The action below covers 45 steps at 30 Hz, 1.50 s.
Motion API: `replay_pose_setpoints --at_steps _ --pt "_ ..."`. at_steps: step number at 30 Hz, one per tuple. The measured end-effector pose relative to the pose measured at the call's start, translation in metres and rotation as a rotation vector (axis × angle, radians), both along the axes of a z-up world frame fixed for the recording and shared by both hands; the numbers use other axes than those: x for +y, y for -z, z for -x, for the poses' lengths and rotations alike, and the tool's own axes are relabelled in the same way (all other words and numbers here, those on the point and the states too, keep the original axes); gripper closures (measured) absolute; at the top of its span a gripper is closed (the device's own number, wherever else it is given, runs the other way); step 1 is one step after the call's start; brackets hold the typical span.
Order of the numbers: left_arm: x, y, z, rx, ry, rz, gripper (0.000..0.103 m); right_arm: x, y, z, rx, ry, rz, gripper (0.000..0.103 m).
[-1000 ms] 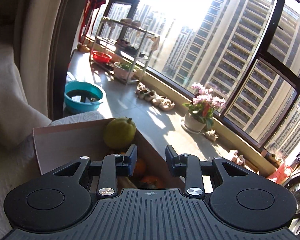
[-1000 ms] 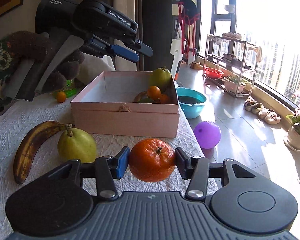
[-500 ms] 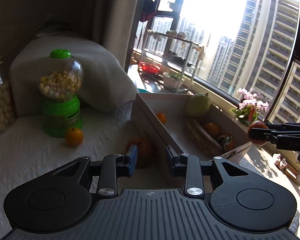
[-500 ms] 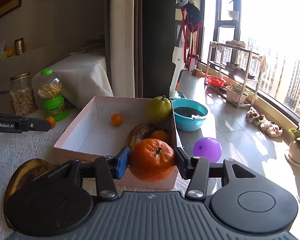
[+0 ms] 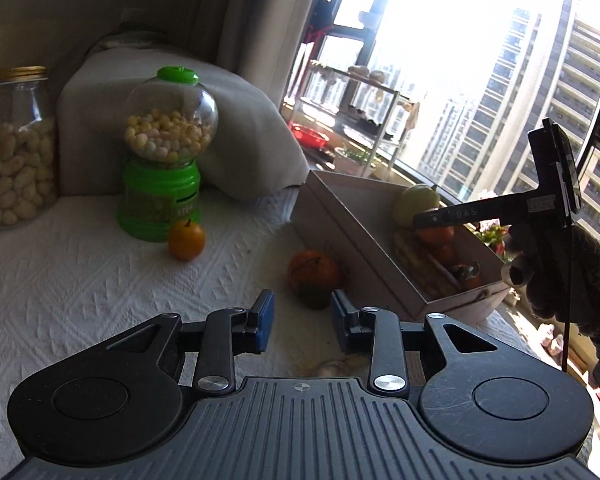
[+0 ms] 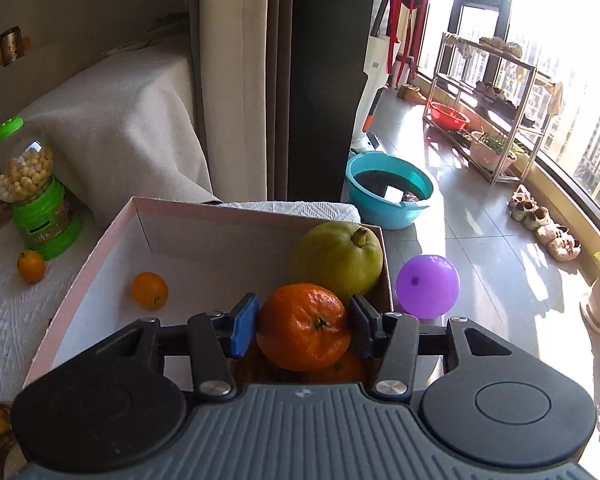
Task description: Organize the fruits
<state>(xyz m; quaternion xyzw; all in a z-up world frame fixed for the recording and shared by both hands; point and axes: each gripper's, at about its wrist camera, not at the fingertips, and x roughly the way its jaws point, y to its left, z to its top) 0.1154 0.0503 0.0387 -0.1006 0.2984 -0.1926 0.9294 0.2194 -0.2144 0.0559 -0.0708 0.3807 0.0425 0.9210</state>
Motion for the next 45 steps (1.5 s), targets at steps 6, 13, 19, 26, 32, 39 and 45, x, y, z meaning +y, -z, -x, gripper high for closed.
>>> replay_pose_setpoints --at_steps 6,13,19,26,32,39,45 --pt "0.009 0.003 0.001 -0.003 -0.03 0.031 0.068 0.007 -0.014 0.017 -0.04 -0.007 0.009 0.045" --pt "0.007 0.001 0.006 -0.008 -0.02 0.031 0.068 0.051 -0.014 0.016 0.115 -0.219 -0.237 0.058" --pt "0.012 -0.006 0.015 -0.035 -0.006 0.028 0.068 0.046 0.011 -0.025 0.229 -0.095 -0.414 0.071" --pt "0.021 -0.002 0.013 -0.022 -0.021 0.049 0.068 0.059 0.03 -0.041 0.293 -0.106 -0.375 0.071" --pt "0.023 -0.002 0.013 -0.015 -0.02 0.048 0.068 0.045 0.013 -0.024 0.252 -0.115 -0.371 0.076" --pt "0.016 0.002 0.009 0.004 -0.007 0.065 0.068 -0.012 -0.034 0.031 0.079 -0.028 -0.098 0.076" --pt "-0.008 -0.002 0.016 0.002 0.066 -0.013 0.068 -0.037 -0.012 0.034 0.119 0.015 -0.079 0.076"
